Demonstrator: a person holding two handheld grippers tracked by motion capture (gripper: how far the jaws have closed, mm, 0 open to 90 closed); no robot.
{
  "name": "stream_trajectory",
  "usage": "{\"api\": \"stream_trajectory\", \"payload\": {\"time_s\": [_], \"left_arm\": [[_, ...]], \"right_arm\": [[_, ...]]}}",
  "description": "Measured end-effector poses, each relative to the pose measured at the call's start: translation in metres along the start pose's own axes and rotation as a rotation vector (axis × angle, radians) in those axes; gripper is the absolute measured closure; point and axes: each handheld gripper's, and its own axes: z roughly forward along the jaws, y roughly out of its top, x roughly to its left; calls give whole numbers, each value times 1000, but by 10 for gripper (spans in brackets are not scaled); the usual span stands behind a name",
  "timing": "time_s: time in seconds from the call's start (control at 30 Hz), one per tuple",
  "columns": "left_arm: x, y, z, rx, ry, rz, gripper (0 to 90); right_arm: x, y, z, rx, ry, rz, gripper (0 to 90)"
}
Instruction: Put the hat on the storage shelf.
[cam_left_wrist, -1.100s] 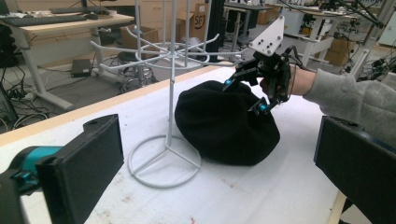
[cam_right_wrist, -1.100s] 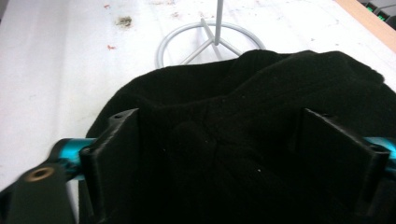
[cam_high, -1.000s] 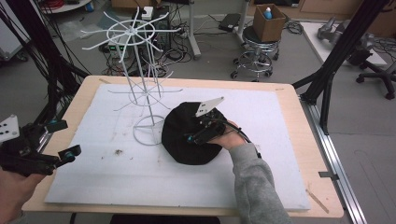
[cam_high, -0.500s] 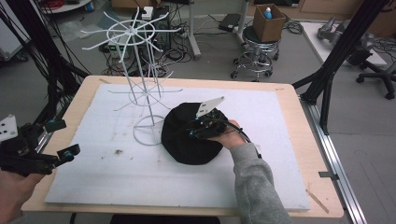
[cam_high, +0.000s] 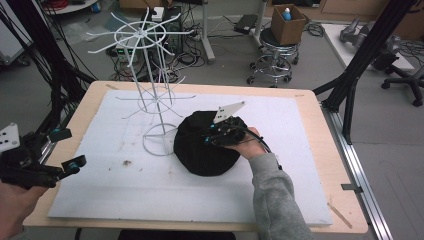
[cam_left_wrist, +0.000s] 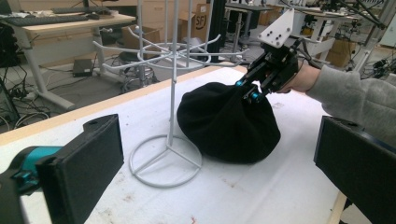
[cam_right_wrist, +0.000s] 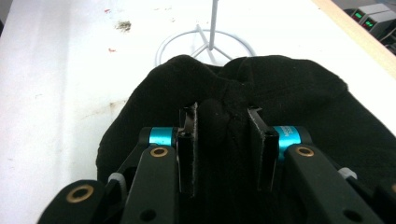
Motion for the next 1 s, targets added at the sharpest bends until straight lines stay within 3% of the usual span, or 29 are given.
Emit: {"api": "stream_trajectory", "payload": {"time_s": [0.43, 0.57, 0.6, 0.73, 1.0], "left_arm": [[-1, 0, 0, 1, -3, 4, 17], [-2, 0, 1, -8, -32, 12, 17], [-2, 0, 0, -10, -40, 15, 17], [-3, 1, 1, -12, -40, 19, 17], [-2, 1, 0, -11, -33, 12, 17]], "right_arm": [[-3, 5, -24, -88, 7, 33, 712], [-4, 7, -37, -121, 13, 58, 712], [-5, 10, -42, -128, -11, 64, 712], [-5, 18, -54, -129, -38, 52, 712], [-3, 30, -76, -155, -41, 44, 715]]}}
